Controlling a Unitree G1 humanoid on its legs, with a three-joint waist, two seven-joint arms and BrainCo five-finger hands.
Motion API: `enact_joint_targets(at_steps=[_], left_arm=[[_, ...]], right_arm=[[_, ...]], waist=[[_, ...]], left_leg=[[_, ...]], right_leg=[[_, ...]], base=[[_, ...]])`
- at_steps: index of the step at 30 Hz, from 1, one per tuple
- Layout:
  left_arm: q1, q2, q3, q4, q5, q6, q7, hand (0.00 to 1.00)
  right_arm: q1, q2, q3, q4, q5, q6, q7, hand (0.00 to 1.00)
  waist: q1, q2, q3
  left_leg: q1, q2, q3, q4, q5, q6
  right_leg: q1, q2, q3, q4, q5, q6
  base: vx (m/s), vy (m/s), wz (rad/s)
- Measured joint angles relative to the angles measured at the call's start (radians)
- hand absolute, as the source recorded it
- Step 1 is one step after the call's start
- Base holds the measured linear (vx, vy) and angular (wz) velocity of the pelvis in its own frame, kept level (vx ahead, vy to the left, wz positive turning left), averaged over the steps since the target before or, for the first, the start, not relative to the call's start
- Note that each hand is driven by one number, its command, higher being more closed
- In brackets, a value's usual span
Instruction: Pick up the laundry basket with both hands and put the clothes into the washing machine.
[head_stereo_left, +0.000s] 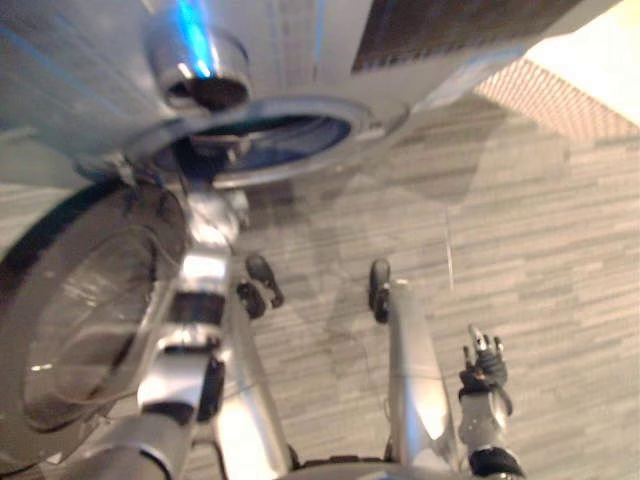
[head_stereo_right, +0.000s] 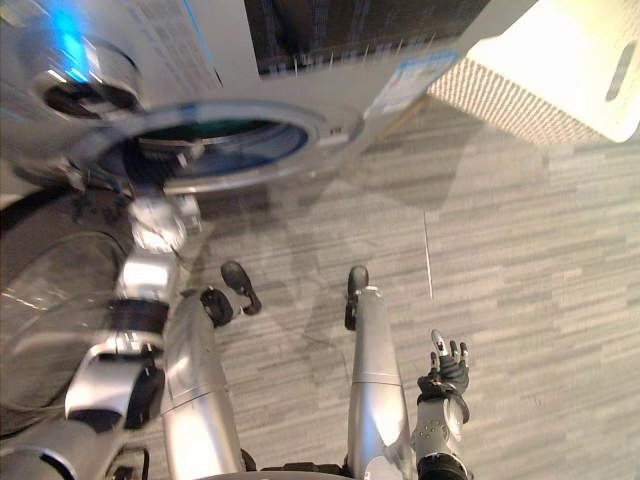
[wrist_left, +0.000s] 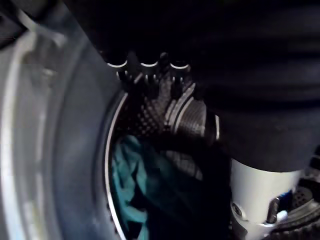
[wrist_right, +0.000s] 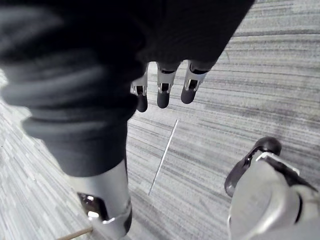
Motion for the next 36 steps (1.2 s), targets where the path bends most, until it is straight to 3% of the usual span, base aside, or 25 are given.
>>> enact_joint_targets(at_steps=[5, 10, 16, 20, 24, 27, 30, 33, 34, 35, 36], left_arm=[[0.295, -0.122, -0.142, -0.075, 0.064, -0.043, -0.038, 0.0], [0.492, -0.166, -0.198, -0.127, 0.076, -0.064, -0.128, 0.0], [0.693, -0.167, -0.24, -0.24, 0.074, -0.088, -0.223, 0.0], [0.797, -0.175, -0.244, -0.3, 0.076, -0.092, -0.248, 0.0], [0.879, -0.222, -0.178, -0.412, 0.077, -0.092, -0.246, 0.0], [0.936, -0.242, -0.052, -0.521, 0.077, -0.093, -0.238, 0.0], [0.979, -0.245, 0.098, -0.616, 0.078, -0.092, -0.195, 0.0], [1.009, -0.242, 0.212, -0.757, 0.079, -0.09, -0.149, 0.0], [1.006, -0.24, 0.246, -0.812, 0.081, -0.09, -0.13, 0.0], [1.0, -0.239, 0.262, -0.835, 0.083, -0.091, -0.121, 0.0], [0.997, -0.234, 0.277, -0.874, 0.089, -0.091, -0.104, 0.0]], right_arm=[[0.033, 0.007, 0.001, 0.037, -0.031, 0.003, -0.03, 0.0], [0.084, 0.022, 0.004, 0.076, -0.054, 0.013, -0.033, 0.0], [0.144, 0.046, 0.007, 0.127, -0.107, 0.047, -0.034, 0.0], [0.16, 0.056, 0.002, 0.184, -0.15, 0.063, -0.036, 0.0], [0.157, 0.051, -0.001, 0.247, -0.196, 0.073, -0.039, 0.0], [0.149, 0.036, 0.001, 0.301, -0.248, 0.092, -0.051, 0.0], [0.135, 0.017, 0.017, 0.324, -0.292, 0.104, -0.054, 0.0], [0.089, -0.008, 0.057, 0.352, -0.305, 0.111, -0.062, 0.0], [0.062, -0.012, 0.064, 0.352, -0.305, 0.112, -0.066, 0.0], [0.042, -0.004, 0.065, 0.352, -0.305, 0.111, -0.069, 0.0], [0.01, -0.009, 0.066, 0.35, -0.304, 0.11, -0.07, 0.0]], waist=[[0.025, 0.035, -0.057], [0.044, 0.034, -0.14], [0.048, 0.013, -0.253], [0.055, -0.012, -0.337], [0.078, -0.016, -0.364], [0.101, -0.006, -0.373], [0.105, 0.005, -0.388], [0.127, 0.012, -0.389], [0.132, 0.011, -0.389], [0.13, -0.006, -0.38], [0.137, -0.008, -0.379]], left_leg=[[0.242, -0.062, 0.009, -0.175, 0.035, -0.029], [0.446, -0.098, 0.036, -0.338, 0.071, -0.047], [0.674, -0.135, 0.058, -0.534, 0.124, -0.085], [0.788, -0.159, 0.052, -0.669, 0.182, -0.111], [0.863, -0.175, 0.013, -0.781, 0.248, -0.127], [0.886, -0.181, -0.039, -0.828, 0.287, -0.134], [0.891, -0.195, -0.11, -0.887, 0.34, -0.138], [0.876, -0.205, -0.161, -0.902, 0.352, -0.13], [0.859, -0.207, -0.158, -0.886, 0.33, -0.124], [0.831, -0.209, -0.15, -0.81, 0.313, -0.091], [0.769, -0.201, -0.128, -0.584, 0.24, -0.016]], right_leg=[[0.26, -0.03, -0.047, -0.169, 0.01, -0.005], [0.472, -0.04, -0.072, -0.341, 0.041, -0.009], [0.696, -0.048, -0.106, -0.506, 0.07, -0.014], [0.79, -0.047, -0.141, -0.558, 0.071, -0.016], [0.868, -0.037, -0.189, -0.599, 0.07, -0.021], [0.916, -0.025, -0.238, -0.615, 0.058, -0.042], [0.946, -0.019, -0.315, -0.617, 0.047, -0.059], [0.952, -0.024, -0.374, -0.592, 0.036, -0.077], [0.954, -0.04, -0.396, -0.591, 0.032, -0.084], [0.948, -0.057, -0.408, -0.586, 0.031, -0.085], [0.945, -0.084, -0.416, -0.562, 0.027, -0.083]], base=[[0.17, -0.086, 0.32], [0.16, -0.043, 0.14], [0.15, -0.09, 0.12], [0.11, -0.119, 0.23], [0.03, -0.11, 0.4], [-0.04, -0.088, 0.53], [-0.07, -0.048, 0.68], [-0.11, -0.001, 0.58], [-0.12, 0.057, 0.49], [-0.12, 0.107, 0.44], [-0.12, 0.192, 0.23]])
